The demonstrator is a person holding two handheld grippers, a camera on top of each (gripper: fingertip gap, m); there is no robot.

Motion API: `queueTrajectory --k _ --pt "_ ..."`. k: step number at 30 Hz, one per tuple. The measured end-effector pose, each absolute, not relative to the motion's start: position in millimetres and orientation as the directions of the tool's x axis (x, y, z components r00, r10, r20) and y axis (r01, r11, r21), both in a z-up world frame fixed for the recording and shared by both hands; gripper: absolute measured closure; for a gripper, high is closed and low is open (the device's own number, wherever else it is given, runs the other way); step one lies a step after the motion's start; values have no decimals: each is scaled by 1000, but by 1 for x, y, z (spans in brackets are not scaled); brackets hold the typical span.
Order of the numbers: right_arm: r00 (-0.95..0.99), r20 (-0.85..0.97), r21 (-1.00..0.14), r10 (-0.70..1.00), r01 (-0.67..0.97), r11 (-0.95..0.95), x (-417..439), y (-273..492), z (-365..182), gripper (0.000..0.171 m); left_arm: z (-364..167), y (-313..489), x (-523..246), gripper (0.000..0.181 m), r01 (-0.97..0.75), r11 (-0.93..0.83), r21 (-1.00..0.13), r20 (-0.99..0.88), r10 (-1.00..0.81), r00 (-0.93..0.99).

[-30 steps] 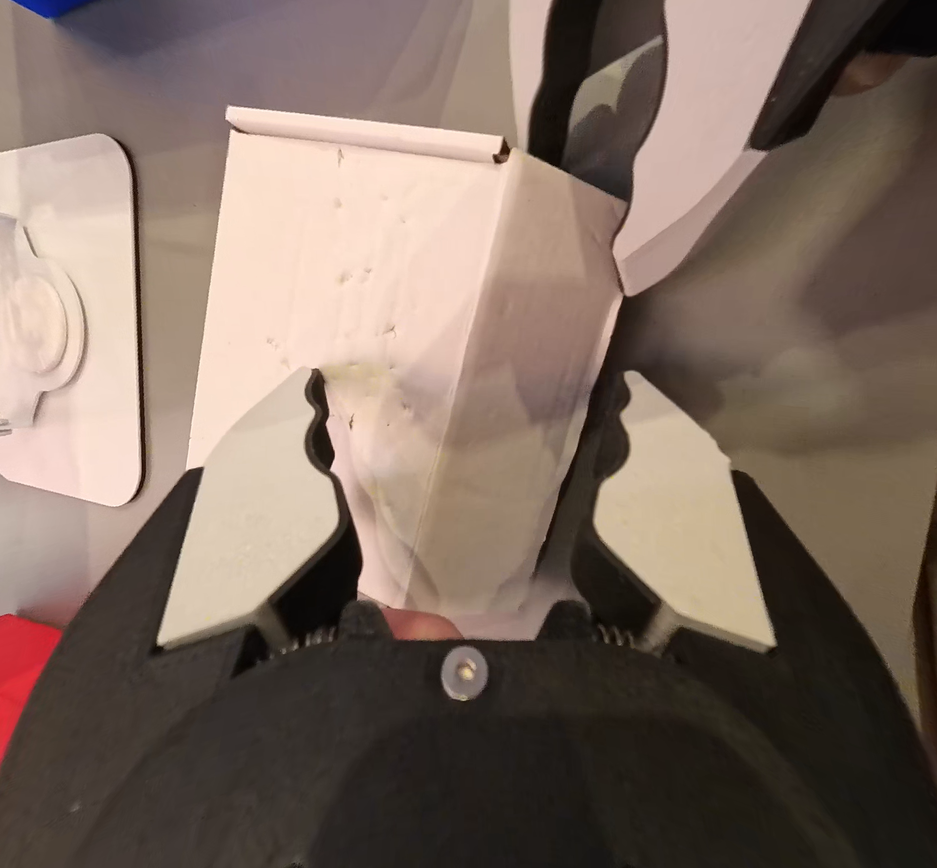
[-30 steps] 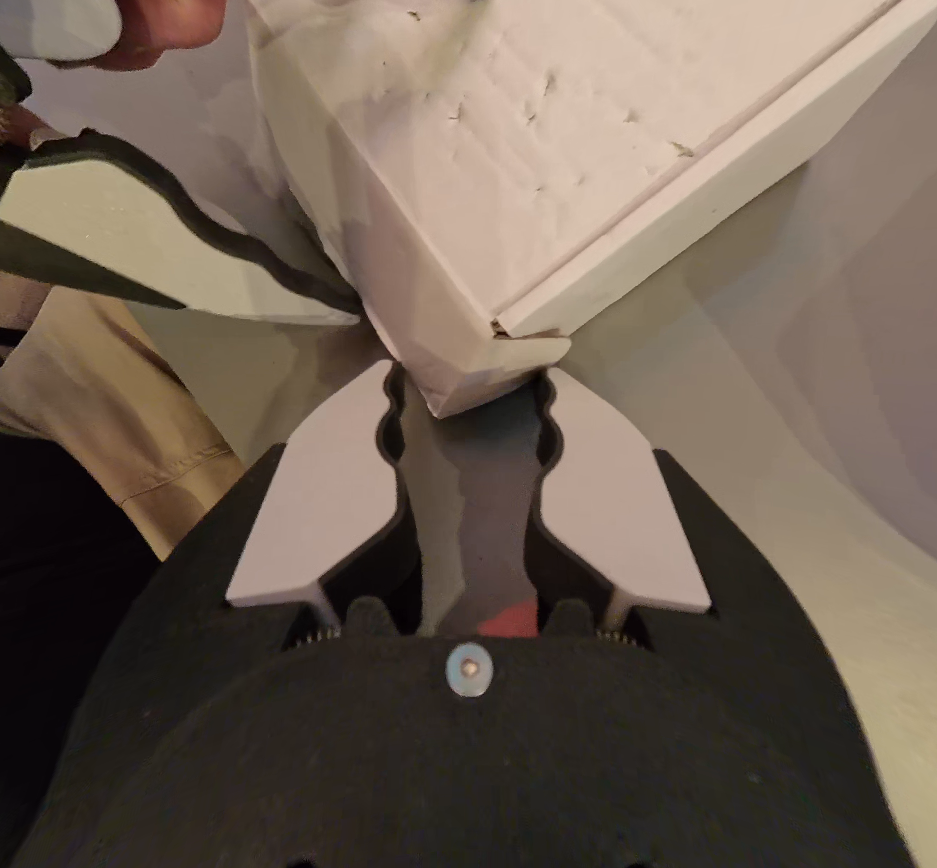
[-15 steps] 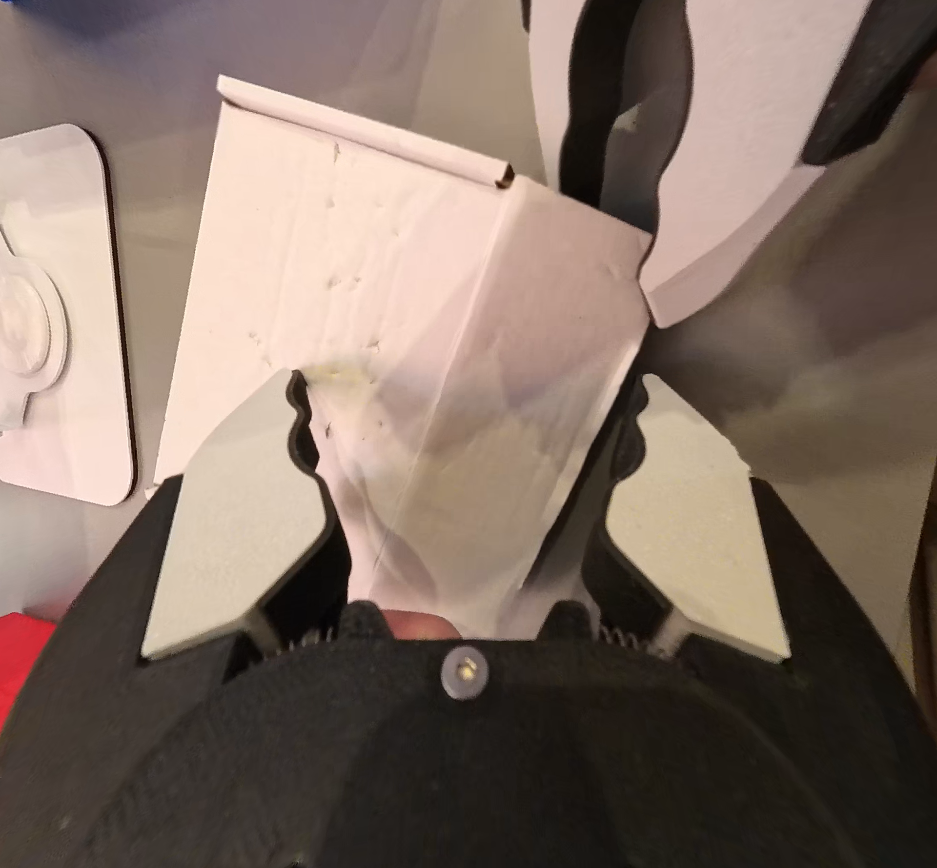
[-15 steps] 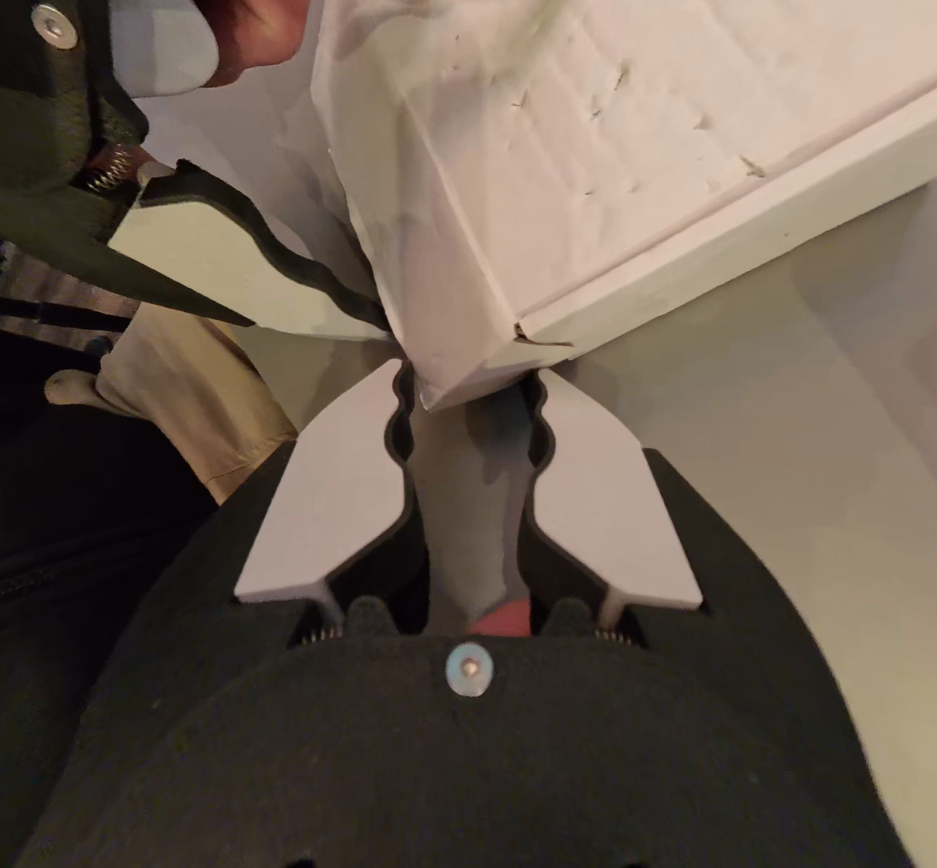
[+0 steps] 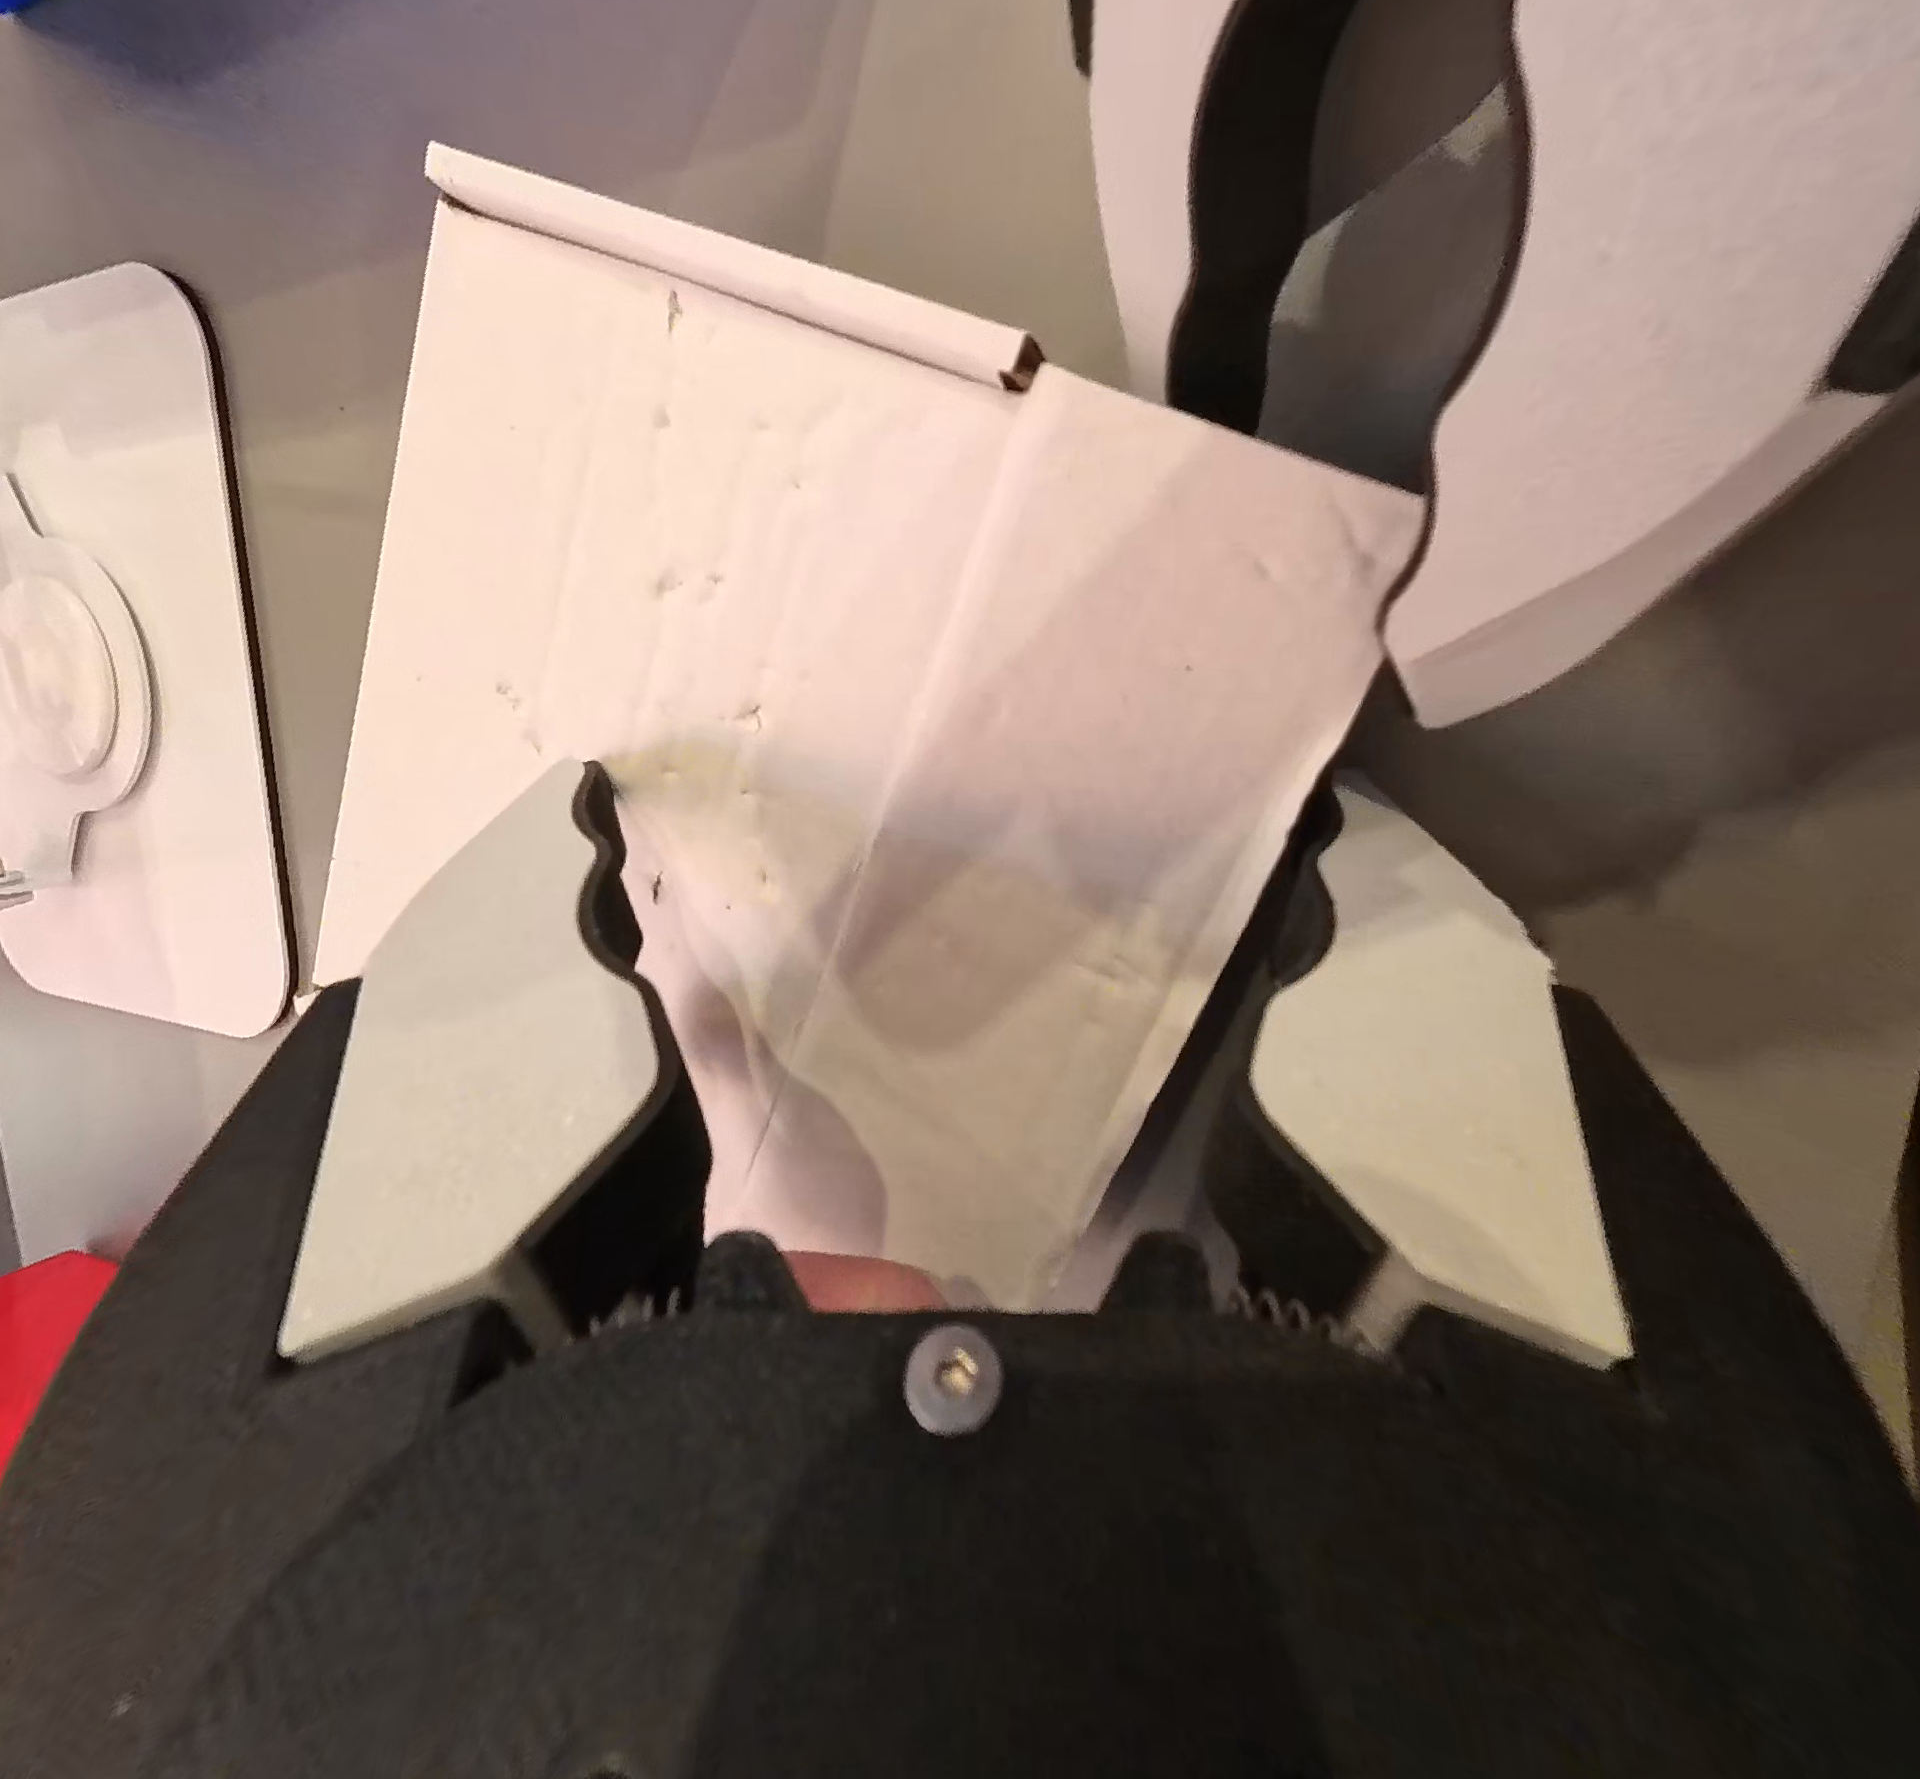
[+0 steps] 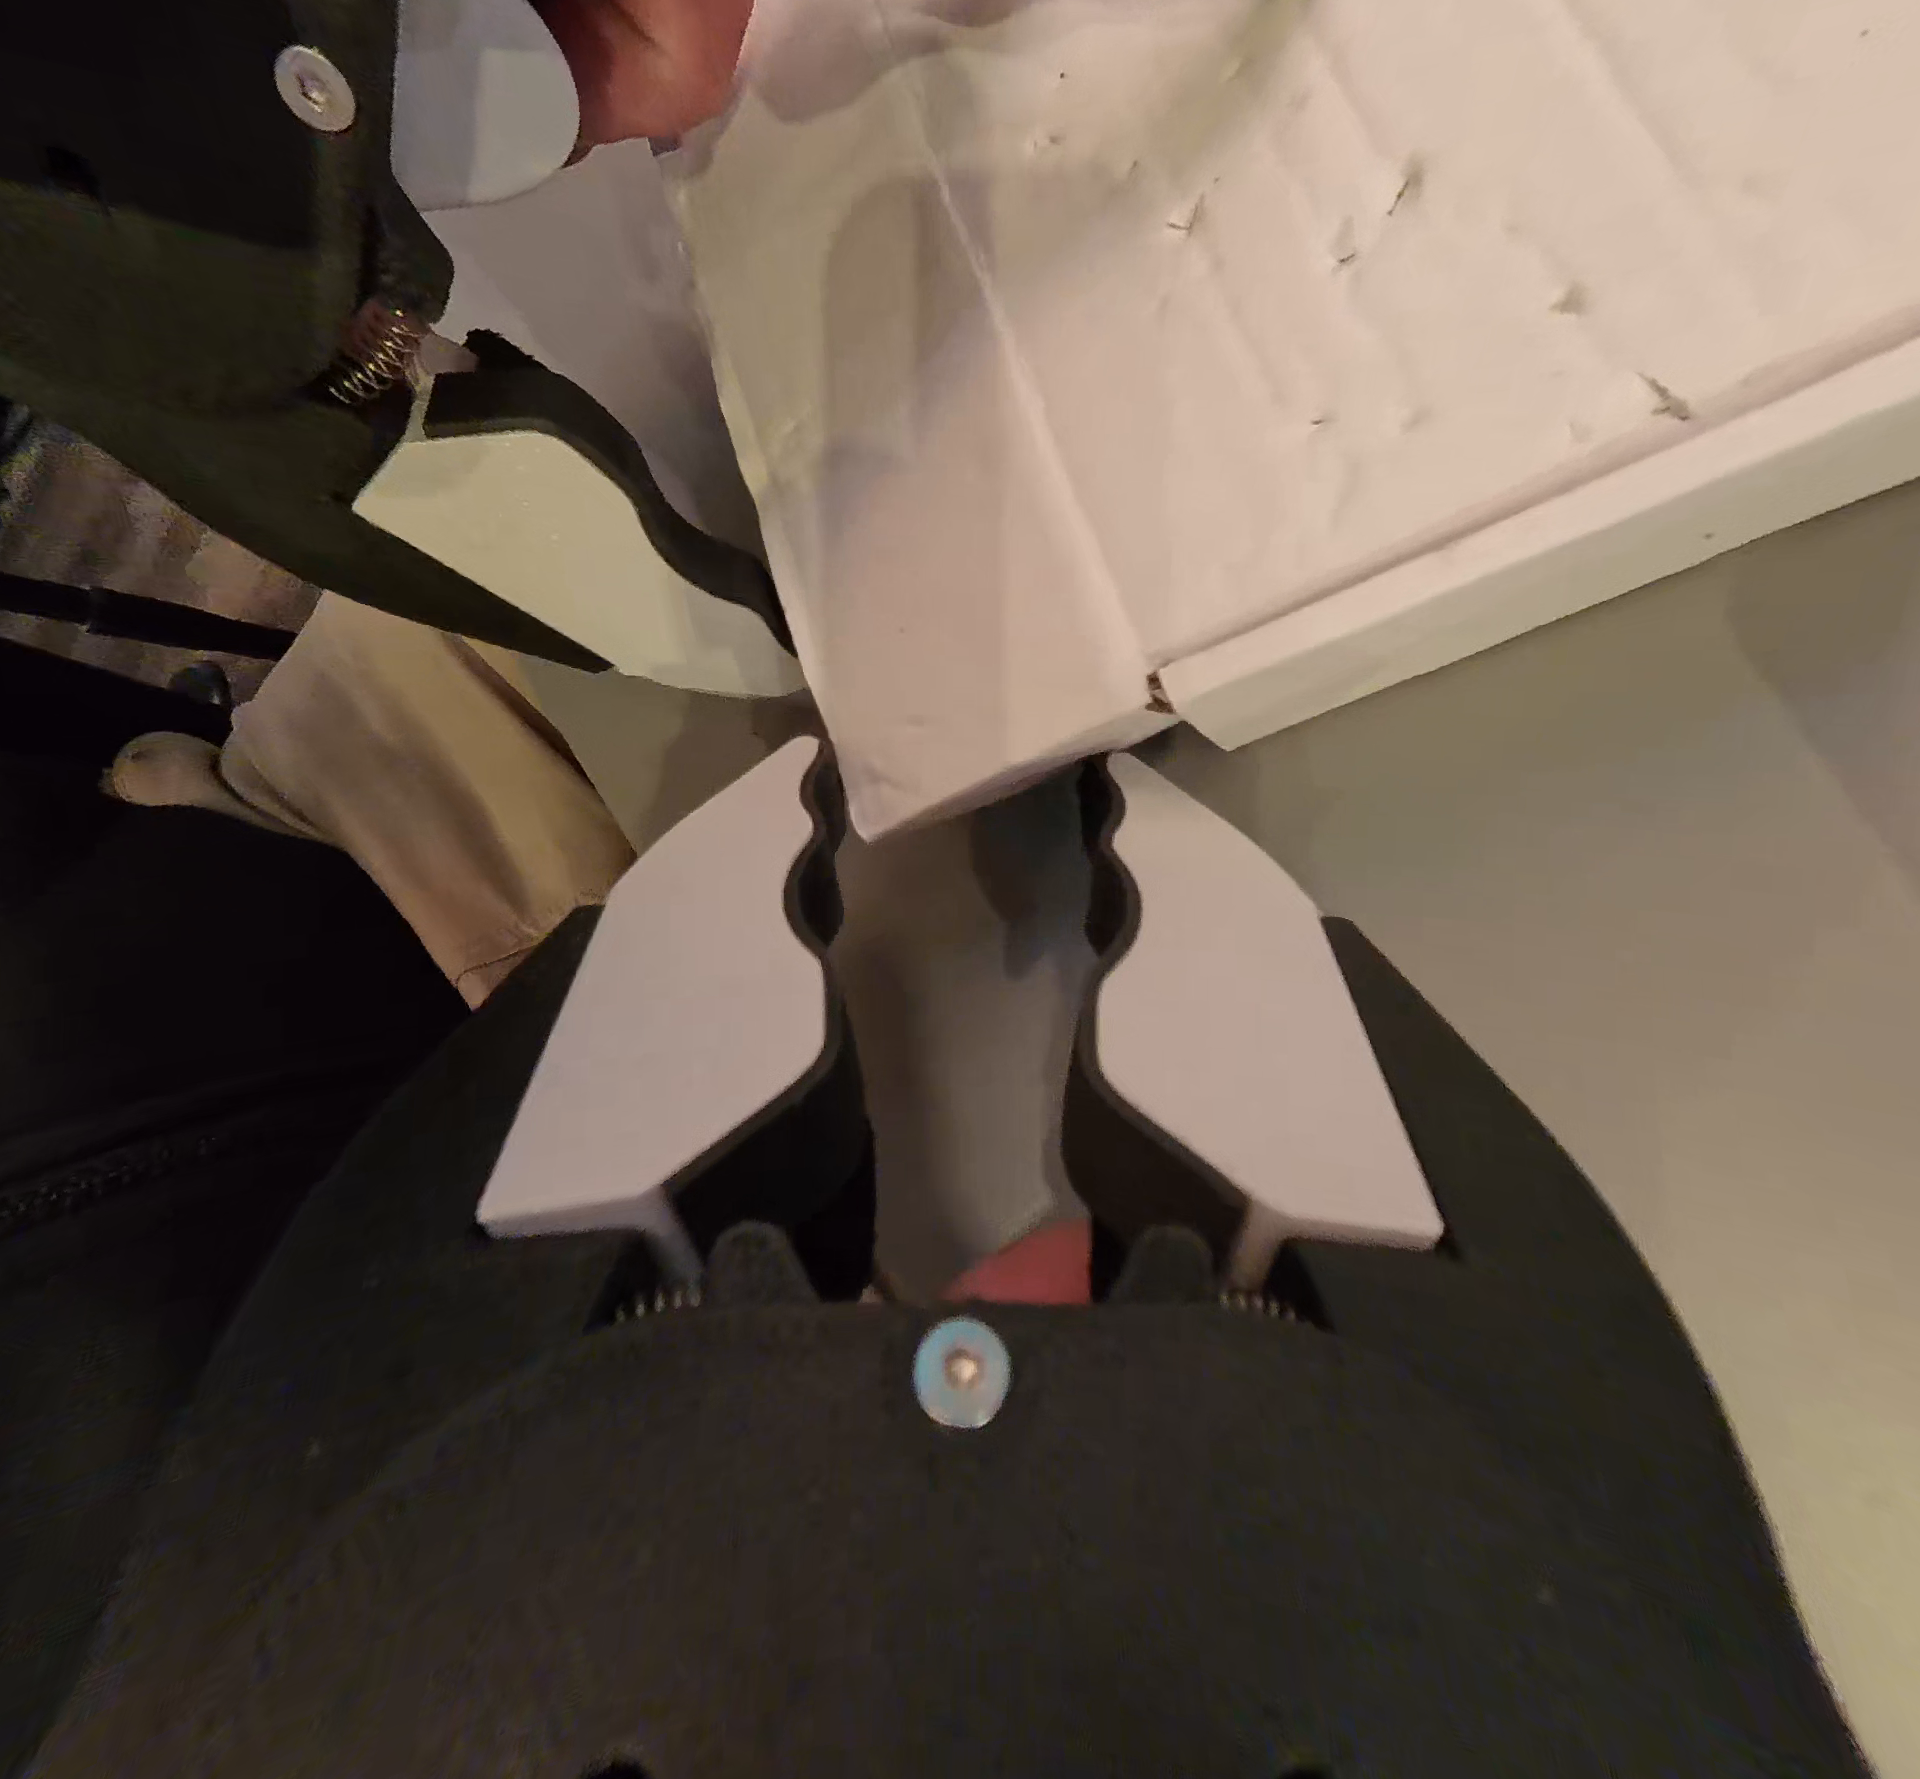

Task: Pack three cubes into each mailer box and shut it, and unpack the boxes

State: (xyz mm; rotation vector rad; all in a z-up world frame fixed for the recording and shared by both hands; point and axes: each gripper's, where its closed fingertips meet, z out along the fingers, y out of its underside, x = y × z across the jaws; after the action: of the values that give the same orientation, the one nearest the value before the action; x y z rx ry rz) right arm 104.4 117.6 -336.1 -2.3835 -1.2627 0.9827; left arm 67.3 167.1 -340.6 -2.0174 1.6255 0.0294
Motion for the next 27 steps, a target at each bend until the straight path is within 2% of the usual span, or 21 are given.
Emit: queueTrajectory --k 1,15,27 --pt "390 -438 -512 810 632 -582 105 117 -337 127 -341 167 67 60 -911 -122 -394 -345 -899 270" --pt "411 -325 -504 851 687 -524 112 127 -350 136 -340 169 66 65 -915 -108 -388 -363 -895 259" --pt "441 -139 -485 887 750 -449 138 152 -353 146 -322 165 57 85 -824 -162 -542 -180 -936 302"
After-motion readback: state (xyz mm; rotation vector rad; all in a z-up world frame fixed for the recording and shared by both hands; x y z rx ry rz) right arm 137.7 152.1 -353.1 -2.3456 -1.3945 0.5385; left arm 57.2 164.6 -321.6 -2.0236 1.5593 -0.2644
